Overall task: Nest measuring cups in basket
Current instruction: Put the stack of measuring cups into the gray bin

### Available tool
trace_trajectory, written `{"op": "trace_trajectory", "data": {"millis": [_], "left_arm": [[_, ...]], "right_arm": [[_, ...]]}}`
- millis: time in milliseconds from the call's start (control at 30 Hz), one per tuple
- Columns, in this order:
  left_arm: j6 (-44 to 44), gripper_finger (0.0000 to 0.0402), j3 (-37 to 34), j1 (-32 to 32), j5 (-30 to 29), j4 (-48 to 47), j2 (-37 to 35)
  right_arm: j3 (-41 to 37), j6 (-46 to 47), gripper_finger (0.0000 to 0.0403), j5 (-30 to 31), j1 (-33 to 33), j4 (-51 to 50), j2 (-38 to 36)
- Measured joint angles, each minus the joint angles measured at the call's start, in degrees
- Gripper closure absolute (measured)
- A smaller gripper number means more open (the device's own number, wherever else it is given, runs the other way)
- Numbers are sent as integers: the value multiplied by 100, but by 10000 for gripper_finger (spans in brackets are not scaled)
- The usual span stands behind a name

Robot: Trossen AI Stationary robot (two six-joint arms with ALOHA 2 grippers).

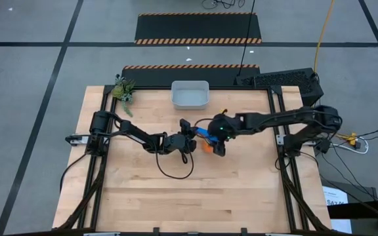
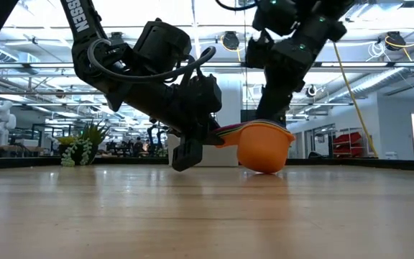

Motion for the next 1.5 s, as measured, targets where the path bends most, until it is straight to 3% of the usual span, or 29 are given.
{"op": "trace_trajectory", "data": {"millis": [133,467,900,1200,1500], "left_arm": [[19,314,0,0,-8,0,0],[2,314,-4,3,-35,-17,0],[-52,314,-4,7,-56,-11,0],[30,314,-7,-48,-411,-15,2],[304,306,-7,-246,-643,-48,0]], "right_arm": [[126,147,158,-500,-10,-155,220],[140,146,161,-331,-3,-91,456],[142,73,251,65,-3,-132,559],[136,-114,301,276,1,-131,535],[129,-359,311,253,1,-150,540]]}}
